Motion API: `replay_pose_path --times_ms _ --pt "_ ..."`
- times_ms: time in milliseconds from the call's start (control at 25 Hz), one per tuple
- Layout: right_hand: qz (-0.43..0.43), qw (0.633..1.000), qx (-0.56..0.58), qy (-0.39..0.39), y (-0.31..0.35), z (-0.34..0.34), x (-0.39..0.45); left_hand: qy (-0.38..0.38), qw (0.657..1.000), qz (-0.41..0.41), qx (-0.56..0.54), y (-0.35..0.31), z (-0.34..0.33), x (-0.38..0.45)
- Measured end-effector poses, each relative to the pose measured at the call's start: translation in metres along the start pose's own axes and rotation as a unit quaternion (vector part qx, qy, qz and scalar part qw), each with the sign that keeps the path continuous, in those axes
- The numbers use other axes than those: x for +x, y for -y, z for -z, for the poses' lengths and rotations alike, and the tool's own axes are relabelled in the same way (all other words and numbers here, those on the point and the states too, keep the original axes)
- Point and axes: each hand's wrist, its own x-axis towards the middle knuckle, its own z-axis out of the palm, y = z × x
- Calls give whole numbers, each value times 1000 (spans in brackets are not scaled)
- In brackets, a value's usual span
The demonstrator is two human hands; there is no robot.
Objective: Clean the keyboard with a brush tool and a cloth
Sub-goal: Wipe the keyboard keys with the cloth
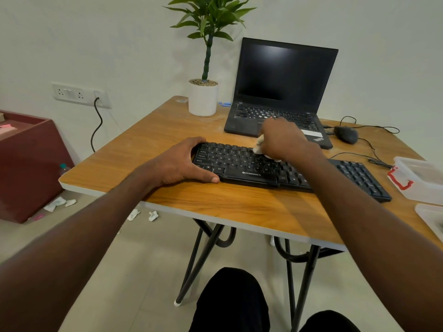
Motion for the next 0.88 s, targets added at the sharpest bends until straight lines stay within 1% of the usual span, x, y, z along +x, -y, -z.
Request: replay_pose_path --times_ms 40,80,200,240,360,400,480,560,680,720,760,800,880 --pt "-28 999 -23 -8 -5 1 -3 1 1000 0 1 0 0 0" --pt "-36 998 -40 -13 -6 1 -7 1 1000 0 2 -1 0 0" --pt "16 998 -55 -21 12 -9 -11 -1 1000 3 3 -1 -1 -1" --pt "37 999 -31 -26 18 -13 -7 -3 1000 4 6 -1 -1 -1" --pt "87 988 129 -9 31 -16 0 -5 1000 9 4 -1 0 0" --pt "106 984 143 -2 33 -17 -1 -5 1000 12 3 -1 0 0" --pt "116 988 101 2 31 -13 -4 -3 1000 12 3 -1 0 0" --pt "84 996 37 15 21 -2 -4 -1 1000 9 2 -1 0 0" --pt "31 995 -93 -29 9 8 -4 3 1000 7 -1 0 -1 2" --pt "24 994 -104 -37 8 8 -5 3 1000 4 -4 0 0 2" --pt "22 995 -92 -30 10 7 -4 4 1000 1 -7 1 0 2" --pt "26 998 -51 -15 12 4 -4 5 1000 -2 -10 2 0 2" --pt "41 996 80 16 12 -2 -1 3 1000 -4 -15 3 0 3"
